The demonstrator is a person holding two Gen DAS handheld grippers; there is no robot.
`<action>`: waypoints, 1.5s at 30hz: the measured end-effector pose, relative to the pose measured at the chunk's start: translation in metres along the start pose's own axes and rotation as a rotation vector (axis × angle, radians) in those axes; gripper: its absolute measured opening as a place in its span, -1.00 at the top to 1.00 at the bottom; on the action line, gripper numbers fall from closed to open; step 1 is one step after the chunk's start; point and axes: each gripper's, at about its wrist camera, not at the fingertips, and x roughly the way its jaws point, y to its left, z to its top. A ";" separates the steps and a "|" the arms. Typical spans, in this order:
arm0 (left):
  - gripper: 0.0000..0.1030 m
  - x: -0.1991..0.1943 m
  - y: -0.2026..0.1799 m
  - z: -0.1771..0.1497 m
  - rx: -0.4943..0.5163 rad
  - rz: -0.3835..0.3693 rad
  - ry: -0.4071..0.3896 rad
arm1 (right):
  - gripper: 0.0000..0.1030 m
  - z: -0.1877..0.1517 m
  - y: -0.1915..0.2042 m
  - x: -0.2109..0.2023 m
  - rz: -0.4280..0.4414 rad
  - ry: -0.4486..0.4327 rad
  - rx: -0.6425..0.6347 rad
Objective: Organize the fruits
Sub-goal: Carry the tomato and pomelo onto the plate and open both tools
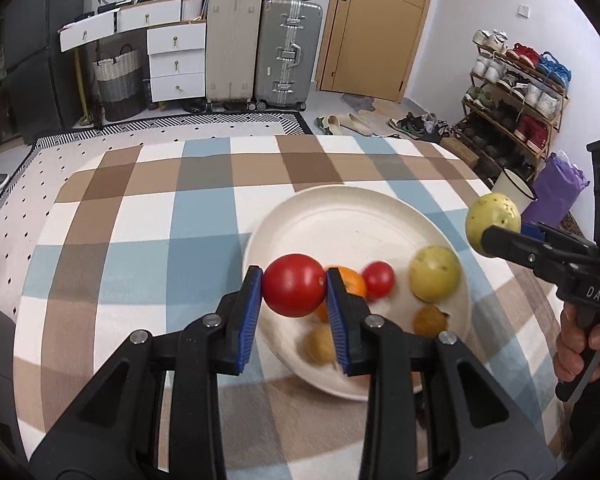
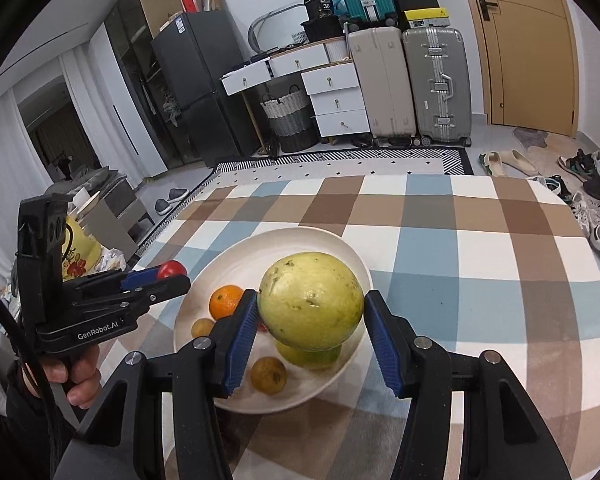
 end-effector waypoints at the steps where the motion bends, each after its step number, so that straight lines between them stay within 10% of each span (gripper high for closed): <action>1: 0.44 0.005 0.002 0.002 -0.003 -0.003 0.006 | -0.05 0.003 0.000 0.006 -0.006 0.007 -0.010; 39: 0.44 0.079 -0.010 0.022 0.076 0.033 0.049 | -0.06 0.020 -0.005 0.082 -0.046 0.093 -0.032; 41: 0.38 0.075 -0.011 0.021 0.083 0.029 0.044 | -0.06 0.021 -0.006 0.074 -0.070 0.068 -0.022; 45: -0.34 0.058 -0.015 0.020 0.084 0.029 0.034 | -0.34 0.022 -0.008 0.051 -0.091 0.028 -0.012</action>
